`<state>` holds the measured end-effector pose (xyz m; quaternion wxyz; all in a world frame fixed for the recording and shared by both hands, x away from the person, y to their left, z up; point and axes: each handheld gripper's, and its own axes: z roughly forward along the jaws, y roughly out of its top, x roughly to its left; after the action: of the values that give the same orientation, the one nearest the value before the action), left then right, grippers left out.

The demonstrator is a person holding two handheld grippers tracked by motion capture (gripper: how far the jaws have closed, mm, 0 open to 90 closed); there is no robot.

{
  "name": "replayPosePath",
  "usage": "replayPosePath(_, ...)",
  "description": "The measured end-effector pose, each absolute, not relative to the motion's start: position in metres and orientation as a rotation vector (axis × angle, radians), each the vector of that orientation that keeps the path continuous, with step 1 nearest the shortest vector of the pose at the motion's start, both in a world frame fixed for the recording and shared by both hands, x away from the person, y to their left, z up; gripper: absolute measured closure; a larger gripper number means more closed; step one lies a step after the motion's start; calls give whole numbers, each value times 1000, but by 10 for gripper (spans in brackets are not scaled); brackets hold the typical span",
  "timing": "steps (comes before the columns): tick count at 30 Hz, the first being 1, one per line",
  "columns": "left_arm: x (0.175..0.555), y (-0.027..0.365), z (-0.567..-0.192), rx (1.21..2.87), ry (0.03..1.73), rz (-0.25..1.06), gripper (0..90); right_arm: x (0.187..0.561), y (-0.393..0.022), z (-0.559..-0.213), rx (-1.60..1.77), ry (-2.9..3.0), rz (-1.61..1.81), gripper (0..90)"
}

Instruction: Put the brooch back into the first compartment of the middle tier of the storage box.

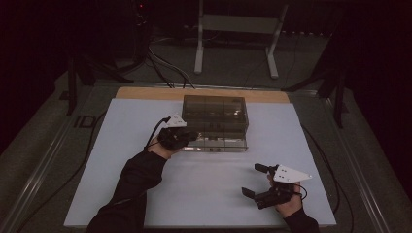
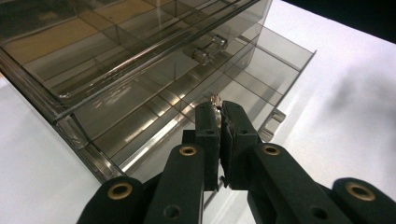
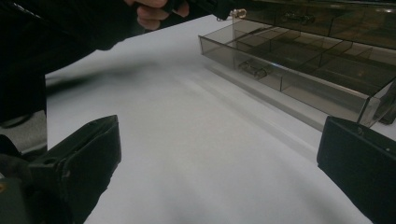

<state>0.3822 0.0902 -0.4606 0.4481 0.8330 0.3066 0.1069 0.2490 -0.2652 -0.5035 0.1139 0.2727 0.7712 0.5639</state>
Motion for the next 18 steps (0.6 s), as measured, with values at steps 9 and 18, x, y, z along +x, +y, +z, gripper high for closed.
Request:
replayPosePath(9, 386, 88, -472, 2079, 773, 278, 870, 248, -265, -504, 795, 2265, 1644, 0)
replayPosePath(18, 390, 87, -479, 2092, 787, 246, 866, 249, -264, -504, 796, 2268, 1646, 0)
